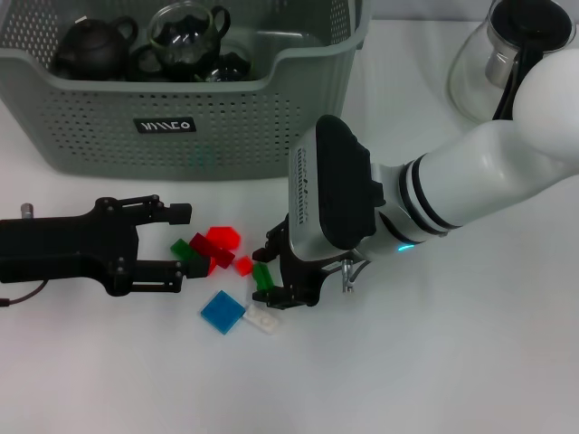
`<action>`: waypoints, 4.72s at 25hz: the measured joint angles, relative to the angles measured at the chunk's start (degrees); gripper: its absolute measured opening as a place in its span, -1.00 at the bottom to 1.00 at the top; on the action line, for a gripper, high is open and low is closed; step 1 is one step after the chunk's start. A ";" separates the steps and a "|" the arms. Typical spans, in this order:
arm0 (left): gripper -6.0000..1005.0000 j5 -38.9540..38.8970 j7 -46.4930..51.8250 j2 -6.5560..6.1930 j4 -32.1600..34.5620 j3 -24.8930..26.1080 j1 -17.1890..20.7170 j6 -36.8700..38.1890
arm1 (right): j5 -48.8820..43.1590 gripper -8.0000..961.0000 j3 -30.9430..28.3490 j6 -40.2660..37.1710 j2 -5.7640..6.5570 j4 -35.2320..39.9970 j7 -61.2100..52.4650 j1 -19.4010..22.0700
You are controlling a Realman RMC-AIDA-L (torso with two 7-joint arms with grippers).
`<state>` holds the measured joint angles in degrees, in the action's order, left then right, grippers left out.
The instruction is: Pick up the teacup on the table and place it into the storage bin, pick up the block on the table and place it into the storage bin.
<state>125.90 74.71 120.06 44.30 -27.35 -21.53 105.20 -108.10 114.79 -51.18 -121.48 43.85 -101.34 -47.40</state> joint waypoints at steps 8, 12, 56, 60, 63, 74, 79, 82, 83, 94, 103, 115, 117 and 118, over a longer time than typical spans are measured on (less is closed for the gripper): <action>0.65 0.09 0.00 0.00 0.00 0.02 0.00 -0.05 | 1.06 0.04 -0.01 0.30 -0.05 -1.75 0.01 -1.00; 0.65 0.07 0.00 0.00 0.00 0.02 0.00 -0.08 | 1.93 0.00 0.00 0.30 0.05 -2.38 0.00 -1.35; 0.65 -0.49 0.17 -0.62 0.13 0.20 -2.54 0.15 | -19.35 -0.05 -54.94 -5.58 1.43 3.26 -18.61 -26.62; 0.65 -0.48 0.18 -0.69 0.25 0.19 -2.47 0.25 | -19.41 -0.05 -48.79 2.10 1.10 -4.01 -18.87 -28.84; 0.65 -0.48 0.17 -0.70 0.29 0.19 -2.40 0.33 | -19.31 -0.05 -44.69 5.52 0.87 -7.11 -18.92 -29.01; 0.65 -0.48 0.18 -0.71 0.21 0.20 -2.08 0.48 | -18.14 0.18 -42.68 5.18 0.79 -3.87 -18.76 -26.29; 0.65 -0.48 0.66 -0.70 0.15 0.19 -1.89 0.71 | -10.86 0.43 -39.71 0.60 0.98 9.53 -17.66 -17.87; 0.65 -0.48 0.69 -0.71 0.16 0.19 -1.83 0.75 | -2.52 0.62 -39.44 -5.99 1.12 20.47 -14.26 -9.39; 0.65 -0.48 0.70 -0.70 0.18 0.18 -1.83 0.76 | 0.90 0.68 -39.68 -8.62 1.17 24.33 -12.83 -6.00; 0.65 0.01 0.63 -0.70 0.49 0.19 -1.94 0.79 | 14.08 0.93 -44.43 -39.08 1.44 35.15 -1.53 16.21; 0.65 0.28 -0.35 -1.21 0.93 -0.27 -1.77 0.67 | -4.70 0.93 -38.26 -51.05 1.24 35.02 -15.70 16.29; 0.65 0.40 -2.21 -1.32 3.34 0.00 0.40 0.53 | -16.78 0.90 -9.31 -31.58 0.70 23.14 -33.98 0.67; 0.65 0.40 -2.23 -1.28 3.31 0.02 0.50 0.35 | -16.83 0.89 -5.22 -27.66 0.60 21.12 -34.93 -0.83; 0.65 0.40 -2.22 -1.26 3.26 0.04 0.50 0.35 | -16.85 0.89 -3.49 -26.00 0.57 20.40 -35.34 -1.37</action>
<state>126.30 72.48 118.80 47.56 -27.31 -21.03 105.55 -124.95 111.30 -77.18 -120.91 64.25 -136.68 -48.76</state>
